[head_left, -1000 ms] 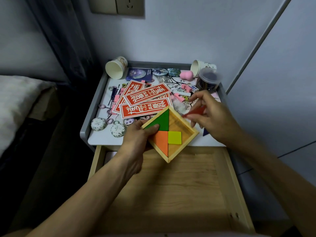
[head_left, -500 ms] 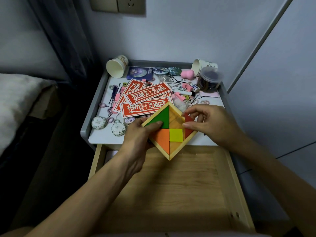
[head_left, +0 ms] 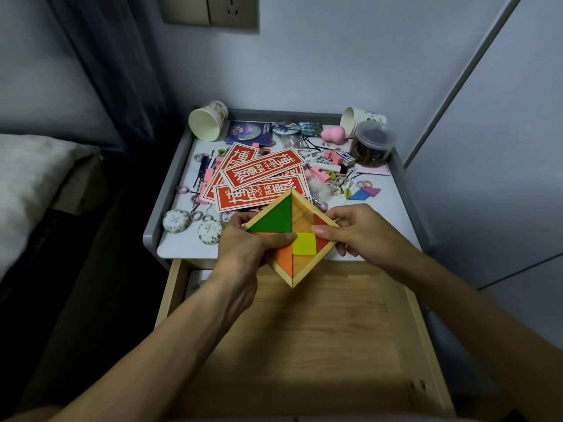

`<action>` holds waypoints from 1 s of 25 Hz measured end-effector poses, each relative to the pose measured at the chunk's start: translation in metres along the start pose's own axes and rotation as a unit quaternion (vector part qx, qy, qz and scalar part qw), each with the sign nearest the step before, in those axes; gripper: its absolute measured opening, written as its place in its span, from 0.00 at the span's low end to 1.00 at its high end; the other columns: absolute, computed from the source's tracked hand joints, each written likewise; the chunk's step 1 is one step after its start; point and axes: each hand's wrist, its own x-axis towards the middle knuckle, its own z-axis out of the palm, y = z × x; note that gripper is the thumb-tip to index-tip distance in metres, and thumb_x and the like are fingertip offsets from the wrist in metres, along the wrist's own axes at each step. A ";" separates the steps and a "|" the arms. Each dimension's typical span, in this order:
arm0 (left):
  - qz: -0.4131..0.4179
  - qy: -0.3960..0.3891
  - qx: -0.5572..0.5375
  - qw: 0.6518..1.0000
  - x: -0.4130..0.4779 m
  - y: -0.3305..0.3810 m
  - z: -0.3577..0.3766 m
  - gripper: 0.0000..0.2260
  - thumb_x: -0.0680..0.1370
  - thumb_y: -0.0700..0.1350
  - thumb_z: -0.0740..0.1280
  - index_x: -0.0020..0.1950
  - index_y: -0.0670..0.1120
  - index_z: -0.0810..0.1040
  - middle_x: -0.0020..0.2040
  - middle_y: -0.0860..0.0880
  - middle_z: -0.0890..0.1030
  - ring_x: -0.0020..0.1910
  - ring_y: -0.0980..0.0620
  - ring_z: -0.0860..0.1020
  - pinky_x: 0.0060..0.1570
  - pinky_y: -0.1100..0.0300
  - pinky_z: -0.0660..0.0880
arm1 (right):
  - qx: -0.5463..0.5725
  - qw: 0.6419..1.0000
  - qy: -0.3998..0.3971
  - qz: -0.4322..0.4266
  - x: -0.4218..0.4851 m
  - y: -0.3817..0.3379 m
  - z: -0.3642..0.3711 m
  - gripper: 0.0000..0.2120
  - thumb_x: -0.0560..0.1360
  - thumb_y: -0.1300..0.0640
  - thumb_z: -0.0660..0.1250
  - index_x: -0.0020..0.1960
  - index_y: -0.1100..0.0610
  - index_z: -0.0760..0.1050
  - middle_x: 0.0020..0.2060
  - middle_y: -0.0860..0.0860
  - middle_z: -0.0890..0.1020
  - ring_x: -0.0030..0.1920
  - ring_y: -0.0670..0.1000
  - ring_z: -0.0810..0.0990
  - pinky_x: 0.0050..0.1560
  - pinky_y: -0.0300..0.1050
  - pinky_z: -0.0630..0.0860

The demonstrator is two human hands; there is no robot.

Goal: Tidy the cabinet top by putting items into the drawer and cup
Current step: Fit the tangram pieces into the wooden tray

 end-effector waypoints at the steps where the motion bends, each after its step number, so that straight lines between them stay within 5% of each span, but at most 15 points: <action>1: 0.005 0.003 -0.001 1.000 -0.001 0.001 0.000 0.28 0.65 0.29 0.77 0.60 0.43 0.72 0.54 0.43 0.82 0.50 0.42 0.82 0.52 0.43 0.80 | 0.007 1.000 -0.002 0.000 0.001 0.000 -0.004 0.10 0.77 0.52 0.67 0.51 0.58 0.81 0.32 0.47 0.81 0.28 0.44 0.75 0.28 0.34 0.69; 3: 0.013 0.011 -0.012 1.000 0.000 0.003 -0.003 0.27 0.65 0.29 0.76 0.60 0.44 0.73 0.52 0.44 0.83 0.49 0.43 0.83 0.51 0.43 0.81 | -0.033 0.999 0.040 -0.005 0.007 0.005 -0.022 0.09 0.80 0.53 0.64 0.51 0.56 0.81 0.36 0.48 0.82 0.30 0.44 0.76 0.31 0.38 0.71; 6: 0.017 0.021 -0.026 0.999 0.001 0.007 -0.009 0.29 0.65 0.30 0.77 0.62 0.45 0.72 0.53 0.45 0.82 0.49 0.43 0.83 0.51 0.42 0.81 | -0.251 0.956 0.152 0.002 0.015 0.028 -0.055 0.04 0.77 0.53 0.68 0.49 0.52 0.80 0.41 0.50 0.82 0.35 0.45 0.76 0.36 0.42 0.71; 8: 0.017 0.022 -0.028 0.999 0.001 0.008 -0.010 0.30 0.65 0.31 0.77 0.63 0.45 0.72 0.54 0.45 0.82 0.50 0.43 0.83 0.51 0.43 0.81 | -0.331 0.935 0.113 0.050 0.017 0.042 -0.058 0.09 0.72 0.51 0.74 0.51 0.50 0.79 0.44 0.50 0.80 0.40 0.46 0.76 0.38 0.43 0.71; 14: 0.019 0.018 -0.034 0.999 0.002 0.007 -0.008 0.27 0.66 0.30 0.76 0.62 0.44 0.72 0.53 0.45 0.82 0.50 0.43 0.82 0.50 0.45 0.81 | -0.324 0.934 0.109 0.105 0.025 0.047 -0.047 0.13 0.68 0.52 0.77 0.50 0.56 0.80 0.41 0.52 0.82 0.38 0.49 0.79 0.46 0.48 0.80; 25: 0.013 0.017 -0.038 0.999 0.009 0.004 -0.008 0.28 0.66 0.31 0.77 0.63 0.44 0.72 0.55 0.44 0.82 0.52 0.42 0.82 0.52 0.43 0.80 | -0.326 0.931 0.102 0.130 0.033 0.041 -0.046 0.12 0.70 0.58 0.77 0.50 0.60 0.81 0.45 0.55 0.82 0.45 0.52 0.79 0.48 0.45 0.76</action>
